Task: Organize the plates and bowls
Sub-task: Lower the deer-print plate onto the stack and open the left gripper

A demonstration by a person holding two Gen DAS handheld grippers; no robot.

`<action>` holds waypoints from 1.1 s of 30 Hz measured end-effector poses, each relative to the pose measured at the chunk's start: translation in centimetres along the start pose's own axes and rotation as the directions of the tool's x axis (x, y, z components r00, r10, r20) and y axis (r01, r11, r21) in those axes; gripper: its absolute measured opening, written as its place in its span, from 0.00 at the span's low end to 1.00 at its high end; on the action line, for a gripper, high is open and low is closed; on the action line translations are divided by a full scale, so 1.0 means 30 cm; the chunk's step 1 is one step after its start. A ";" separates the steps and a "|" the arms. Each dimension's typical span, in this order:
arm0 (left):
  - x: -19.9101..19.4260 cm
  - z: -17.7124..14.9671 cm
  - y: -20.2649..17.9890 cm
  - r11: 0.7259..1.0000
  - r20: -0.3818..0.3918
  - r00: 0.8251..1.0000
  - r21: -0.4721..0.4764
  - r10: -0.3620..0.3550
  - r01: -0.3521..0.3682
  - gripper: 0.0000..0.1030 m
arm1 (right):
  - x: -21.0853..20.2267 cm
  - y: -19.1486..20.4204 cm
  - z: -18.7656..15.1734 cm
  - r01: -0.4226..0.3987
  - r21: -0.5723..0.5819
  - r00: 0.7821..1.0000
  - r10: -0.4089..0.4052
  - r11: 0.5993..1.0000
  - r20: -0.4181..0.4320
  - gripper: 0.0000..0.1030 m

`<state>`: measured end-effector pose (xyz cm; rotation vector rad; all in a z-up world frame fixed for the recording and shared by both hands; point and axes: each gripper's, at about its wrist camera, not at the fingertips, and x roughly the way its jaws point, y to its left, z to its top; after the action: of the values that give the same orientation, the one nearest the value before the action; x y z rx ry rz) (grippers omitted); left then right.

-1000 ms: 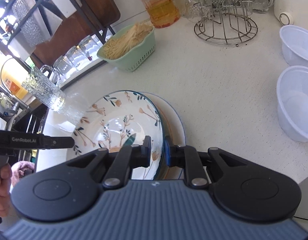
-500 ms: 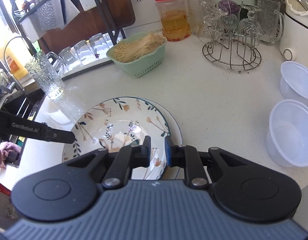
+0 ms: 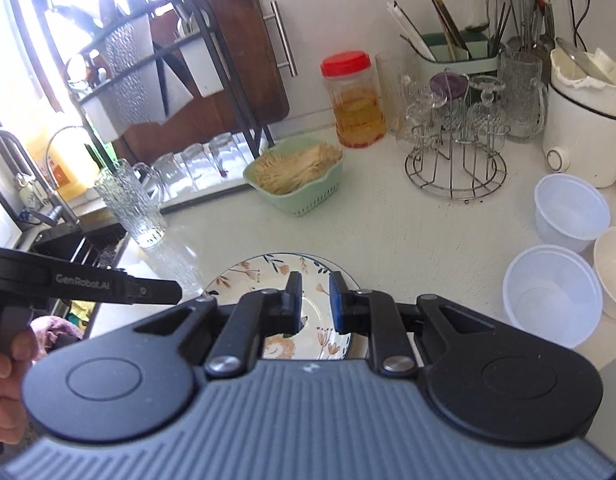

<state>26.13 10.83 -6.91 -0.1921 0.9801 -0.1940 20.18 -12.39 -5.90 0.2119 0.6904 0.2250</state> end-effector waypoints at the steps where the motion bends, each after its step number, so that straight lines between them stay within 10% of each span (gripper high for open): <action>1: -0.020 -0.007 -0.020 1.000 0.011 1.000 -0.001 -0.004 0.004 0.16 | -0.017 -0.003 0.000 -0.002 0.004 1.000 0.002 1.000 0.003 0.18; 33: -0.248 -0.079 -0.067 0.998 0.108 0.993 0.062 -0.040 0.033 0.16 | -0.235 0.063 -0.035 0.044 0.020 0.994 -0.046 0.999 0.098 0.18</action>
<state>19.96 10.57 -1.73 -0.1639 0.8613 -0.2438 13.96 -12.41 -1.94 0.2227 0.5989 0.1639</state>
